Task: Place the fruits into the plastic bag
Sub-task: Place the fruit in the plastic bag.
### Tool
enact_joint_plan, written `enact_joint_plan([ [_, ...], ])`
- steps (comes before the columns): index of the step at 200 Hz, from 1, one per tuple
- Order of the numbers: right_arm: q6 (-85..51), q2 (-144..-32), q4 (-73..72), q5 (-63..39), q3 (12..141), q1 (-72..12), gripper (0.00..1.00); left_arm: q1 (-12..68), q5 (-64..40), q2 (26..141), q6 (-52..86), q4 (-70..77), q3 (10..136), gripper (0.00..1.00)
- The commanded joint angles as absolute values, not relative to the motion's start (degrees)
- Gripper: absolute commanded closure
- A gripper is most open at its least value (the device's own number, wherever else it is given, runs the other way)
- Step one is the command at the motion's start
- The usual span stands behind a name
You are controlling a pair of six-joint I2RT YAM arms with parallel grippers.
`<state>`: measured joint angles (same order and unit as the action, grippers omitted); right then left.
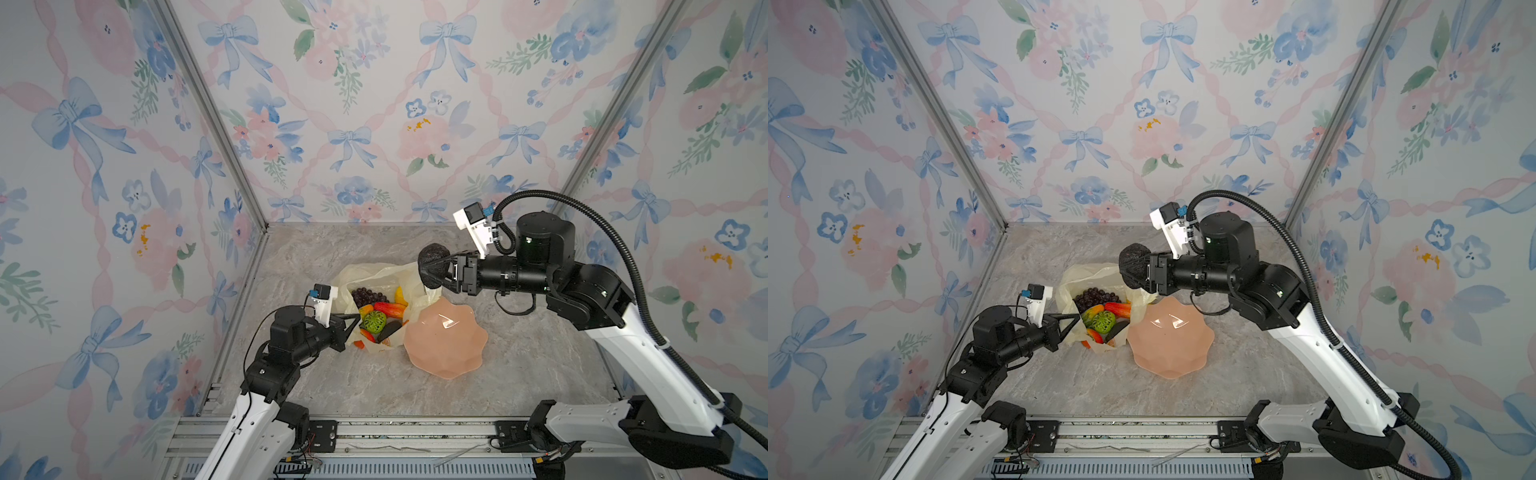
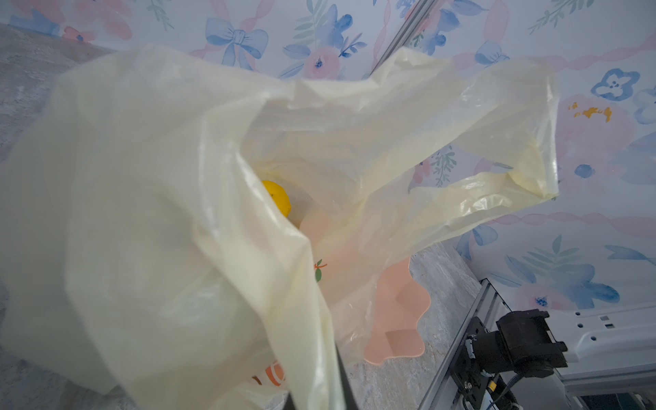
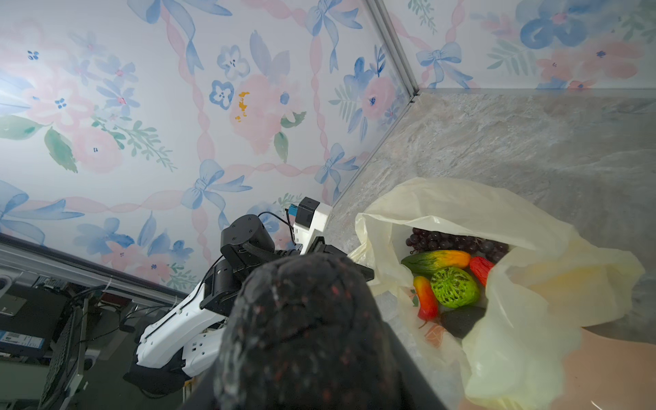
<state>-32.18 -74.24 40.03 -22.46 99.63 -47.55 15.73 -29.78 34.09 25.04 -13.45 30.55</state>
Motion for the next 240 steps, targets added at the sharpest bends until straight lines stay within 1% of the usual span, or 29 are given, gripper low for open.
enact_joint_plan([
  [1, -30.17, -76.91, 39.33, -21.72, 101.7, -50.08, 0.62, 16.01, -29.64, 34.01, 23.73, -13.33, 30.5, 1.0],
  [58, -26.68, -85.61, 42.32, -19.08, 104.24, -55.15, 0.62, 16.11, -29.36, 33.57, 23.79, -13.36, 30.5, 1.0],
  [116, -23.5, -94.35, 51.4, -7.83, 108.0, -58.3, 0.63, 16.16, -29.27, 33.4, 23.75, -13.35, 30.54, 1.0],
  [191, -22.15, -103.75, 55.56, 0.59, 108.43, -59.75, 0.63, 16.16, -29.18, 33.33, 23.72, -13.37, 30.55, 1.0],
  [240, -20.24, -107.95, 54.74, 4.51, 106.68, -59.55, 0.62, 16.17, -29.27, 33.4, 23.73, -13.4, 30.53, 1.0],
])
